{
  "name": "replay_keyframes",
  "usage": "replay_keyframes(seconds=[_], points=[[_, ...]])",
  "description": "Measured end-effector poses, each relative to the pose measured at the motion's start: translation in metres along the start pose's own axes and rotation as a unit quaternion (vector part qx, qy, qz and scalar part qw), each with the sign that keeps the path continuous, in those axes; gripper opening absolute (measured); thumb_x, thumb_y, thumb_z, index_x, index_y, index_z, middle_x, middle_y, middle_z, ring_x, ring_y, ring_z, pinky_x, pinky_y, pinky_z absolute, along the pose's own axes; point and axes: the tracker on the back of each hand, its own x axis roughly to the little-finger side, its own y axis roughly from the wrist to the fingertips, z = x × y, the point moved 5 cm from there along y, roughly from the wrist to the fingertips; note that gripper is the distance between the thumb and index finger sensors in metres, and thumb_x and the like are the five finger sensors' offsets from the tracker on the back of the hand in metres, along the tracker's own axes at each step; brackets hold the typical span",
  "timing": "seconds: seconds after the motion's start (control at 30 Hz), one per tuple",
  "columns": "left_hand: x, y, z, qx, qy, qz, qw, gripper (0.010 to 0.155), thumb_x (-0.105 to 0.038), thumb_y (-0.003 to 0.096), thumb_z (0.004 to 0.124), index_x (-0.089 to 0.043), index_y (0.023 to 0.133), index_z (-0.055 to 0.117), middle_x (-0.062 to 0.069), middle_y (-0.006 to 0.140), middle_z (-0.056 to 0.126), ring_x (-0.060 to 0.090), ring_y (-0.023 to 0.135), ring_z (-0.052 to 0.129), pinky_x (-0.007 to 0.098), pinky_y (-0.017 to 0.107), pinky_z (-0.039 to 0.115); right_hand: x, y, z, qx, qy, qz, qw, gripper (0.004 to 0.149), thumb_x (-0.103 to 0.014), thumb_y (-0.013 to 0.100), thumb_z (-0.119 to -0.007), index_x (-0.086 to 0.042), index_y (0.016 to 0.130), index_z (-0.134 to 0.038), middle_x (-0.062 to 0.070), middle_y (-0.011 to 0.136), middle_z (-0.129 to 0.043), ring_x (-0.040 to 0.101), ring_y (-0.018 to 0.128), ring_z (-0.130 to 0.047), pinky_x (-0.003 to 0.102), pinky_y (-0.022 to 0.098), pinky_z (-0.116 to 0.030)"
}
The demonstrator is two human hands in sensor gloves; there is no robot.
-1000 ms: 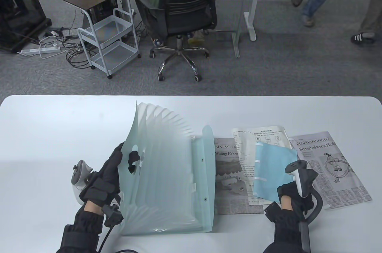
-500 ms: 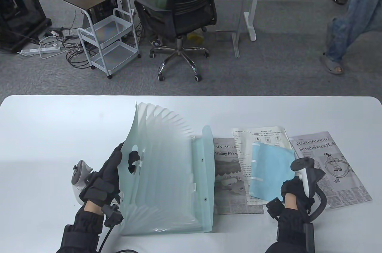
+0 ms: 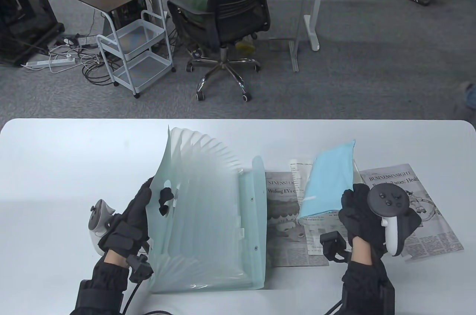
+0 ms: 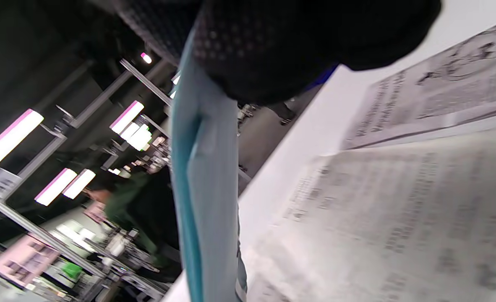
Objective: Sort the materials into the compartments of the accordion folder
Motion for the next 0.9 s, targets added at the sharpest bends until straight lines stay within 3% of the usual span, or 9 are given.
replay_keyframes(seconds=[0.17, 0.4, 0.9], points=[[0.000, 0.000, 0.000, 0.000, 0.001, 0.000, 1.000, 0.071, -0.046, 0.0747, 0.054, -0.006, 0.124, 0.022, 0.023, 0.114, 0.053, 0.058, 0.114, 0.012, 0.071, 0.072, 0.018, -0.021, -0.019, 0.012, 0.042, 0.049, 0.047, 0.997, 0.038, -0.020, 0.063, -0.066, -0.003, 0.097, -0.069, 0.011, 0.055, -0.095, 0.011, 0.027, -0.094, 0.038, 0.032, -0.086], [0.000, 0.000, -0.001, 0.000, 0.003, 0.000, 1.000, 0.071, -0.046, 0.0747, 0.054, -0.006, 0.124, 0.022, 0.023, 0.114, 0.053, 0.058, 0.114, 0.012, 0.071, 0.072, 0.018, -0.061, -0.055, 0.010, 0.006, 0.133, 0.128, 0.983, 0.040, -0.019, 0.063, -0.064, 0.001, 0.097, -0.068, 0.011, 0.054, -0.096, 0.009, 0.025, -0.095, 0.037, 0.030, -0.088], [0.000, 0.000, -0.001, -0.001, 0.001, 0.000, 1.000, 0.071, -0.046, 0.0747, 0.054, -0.006, 0.124, 0.022, 0.023, 0.114, 0.053, 0.058, 0.114, 0.012, 0.071, 0.072, 0.018, -0.152, -0.111, -0.064, -0.061, 0.112, 0.219, 0.967, 0.041, -0.018, 0.063, -0.063, 0.004, 0.096, -0.068, 0.012, 0.054, -0.096, 0.008, 0.024, -0.096, 0.036, 0.029, -0.089]])
